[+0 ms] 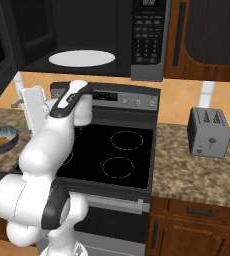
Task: Open the microwave, place the bowl with waffle inside the microwave, then close the microwave door and turn it on.
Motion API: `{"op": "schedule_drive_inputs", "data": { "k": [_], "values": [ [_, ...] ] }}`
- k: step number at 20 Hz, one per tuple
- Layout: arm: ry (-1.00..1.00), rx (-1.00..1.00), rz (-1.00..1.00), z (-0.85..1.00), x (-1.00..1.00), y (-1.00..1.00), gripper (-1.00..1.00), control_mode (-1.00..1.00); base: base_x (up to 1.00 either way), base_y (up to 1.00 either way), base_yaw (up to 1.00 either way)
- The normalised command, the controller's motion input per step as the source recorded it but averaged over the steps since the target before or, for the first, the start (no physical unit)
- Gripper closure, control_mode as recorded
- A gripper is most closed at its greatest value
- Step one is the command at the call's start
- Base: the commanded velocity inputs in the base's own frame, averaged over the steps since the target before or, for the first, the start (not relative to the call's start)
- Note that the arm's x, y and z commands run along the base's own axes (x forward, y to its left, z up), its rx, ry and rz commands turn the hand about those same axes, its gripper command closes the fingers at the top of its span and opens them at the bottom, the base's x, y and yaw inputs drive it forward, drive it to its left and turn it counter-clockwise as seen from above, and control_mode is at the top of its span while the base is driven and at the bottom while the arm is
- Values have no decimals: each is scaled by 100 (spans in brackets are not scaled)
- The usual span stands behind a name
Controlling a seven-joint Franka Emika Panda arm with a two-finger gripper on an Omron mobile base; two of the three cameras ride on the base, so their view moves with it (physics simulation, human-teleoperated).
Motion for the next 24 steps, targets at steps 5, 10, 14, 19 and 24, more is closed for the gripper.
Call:
{"op": "schedule_drive_inputs", "data": {
  "k": [5, 10, 14, 19, 24],
  "values": [
    [0, 0, -1, -100, 0, -23, -100, -100, 0, 0, 0],
    [-12, 8, -26, -78, 0, 69, -100, -100, 0, 0, 0],
    [0, 8, 1, -10, 7, 51, -100, -100, 0, 0, 0],
    [-5, -4, -25, -38, 42, 97, -100, -100, 0, 0, 0],
    [0, 0, -21, -7, 61, 11, -100, -100, 0, 0, 0]
  ]
}}
